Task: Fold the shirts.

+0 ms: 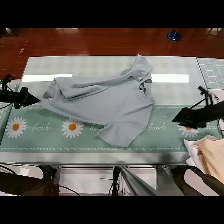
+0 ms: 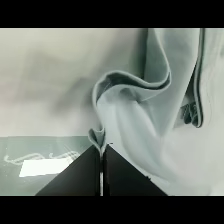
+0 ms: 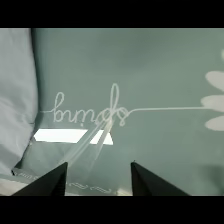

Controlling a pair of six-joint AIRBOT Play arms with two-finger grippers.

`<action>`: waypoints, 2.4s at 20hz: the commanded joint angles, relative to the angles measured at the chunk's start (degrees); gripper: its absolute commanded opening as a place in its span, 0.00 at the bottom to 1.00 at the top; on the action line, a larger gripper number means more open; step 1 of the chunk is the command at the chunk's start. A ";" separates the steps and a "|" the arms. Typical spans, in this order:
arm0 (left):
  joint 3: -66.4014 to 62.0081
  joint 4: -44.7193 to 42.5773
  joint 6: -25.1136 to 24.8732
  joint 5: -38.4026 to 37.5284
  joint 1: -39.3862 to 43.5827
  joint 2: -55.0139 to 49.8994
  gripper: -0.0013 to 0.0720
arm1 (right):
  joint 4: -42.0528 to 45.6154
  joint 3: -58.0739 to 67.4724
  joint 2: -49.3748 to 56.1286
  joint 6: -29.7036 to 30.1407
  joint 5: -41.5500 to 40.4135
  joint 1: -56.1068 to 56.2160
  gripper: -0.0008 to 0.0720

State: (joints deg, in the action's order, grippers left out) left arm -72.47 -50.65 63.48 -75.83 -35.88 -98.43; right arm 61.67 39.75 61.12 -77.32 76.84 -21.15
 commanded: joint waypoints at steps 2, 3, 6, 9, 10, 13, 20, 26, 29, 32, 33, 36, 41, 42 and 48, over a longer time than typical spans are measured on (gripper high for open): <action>-0.17 0.04 -0.87 -0.94 -0.04 0.04 0.05 | -10.97 -12.20 -3.13 0.37 -11.28 5.11 0.67; -0.17 0.04 -0.87 -0.92 -0.04 0.04 0.05 | -11.96 -12.26 -3.13 -0.33 -13.25 7.52 0.67; -0.17 0.04 -0.87 -0.94 -0.04 0.04 0.05 | -12.94 -12.26 -2.64 -4.52 -19.85 15.15 0.67; -0.17 0.04 -0.87 -0.96 -0.04 0.04 0.05 | -13.97 -12.26 1.64 -6.73 -23.85 22.21 0.67; -0.17 0.07 -0.87 -0.98 -0.04 0.04 0.05 | -15.23 -12.26 3.43 -6.67 -25.16 24.28 0.67; -0.17 0.07 -0.87 -0.96 -0.04 0.04 0.05 | -21.14 -12.26 8.17 -6.01 -31.15 30.60 0.65; -0.20 5.42 -3.52 -0.87 -0.15 0.87 0.05 | -33.20 -10.27 6.58 1.14 -40.28 36.48 0.04; -4.85 32.70 -6.71 -0.07 -0.09 13.42 0.05 | -25.40 7.82 -13.29 -4.02 -37.94 30.73 0.04; -9.66 42.14 -7.48 0.55 -0.09 25.44 0.05 | -19.61 20.59 -18.69 -6.27 -35.01 24.98 0.04; -16.09 43.36 -7.54 5.53 -0.17 39.36 0.05 | -14.21 35.93 -19.91 -6.29 -26.93 19.74 0.04; -17.70 43.12 -7.52 8.13 -0.17 43.63 0.05 | -11.67 41.70 -19.91 -6.51 -23.87 18.16 0.04; -20.68 39.43 -7.26 14.71 -0.17 55.95 0.05 | -1.31 57.07 -19.91 -9.07 -17.07 14.53 0.04; -21.05 18.91 6.64 17.88 -0.15 71.84 0.05 | 14.34 75.30 -19.93 -12.35 -8.70 12.33 0.04; -21.05 14.14 9.22 17.07 -0.15 74.29 0.05 | 15.21 77.50 -19.91 -12.44 -6.29 12.33 0.04; -22.25 3.21 15.30 -2.14 -0.15 79.67 0.05 | 15.63 80.04 -20.83 -12.24 8.70 12.33 0.04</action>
State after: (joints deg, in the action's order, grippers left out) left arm -94.15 -40.88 74.72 -67.99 -36.01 -21.19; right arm 75.26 118.04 40.58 -89.49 75.72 -8.67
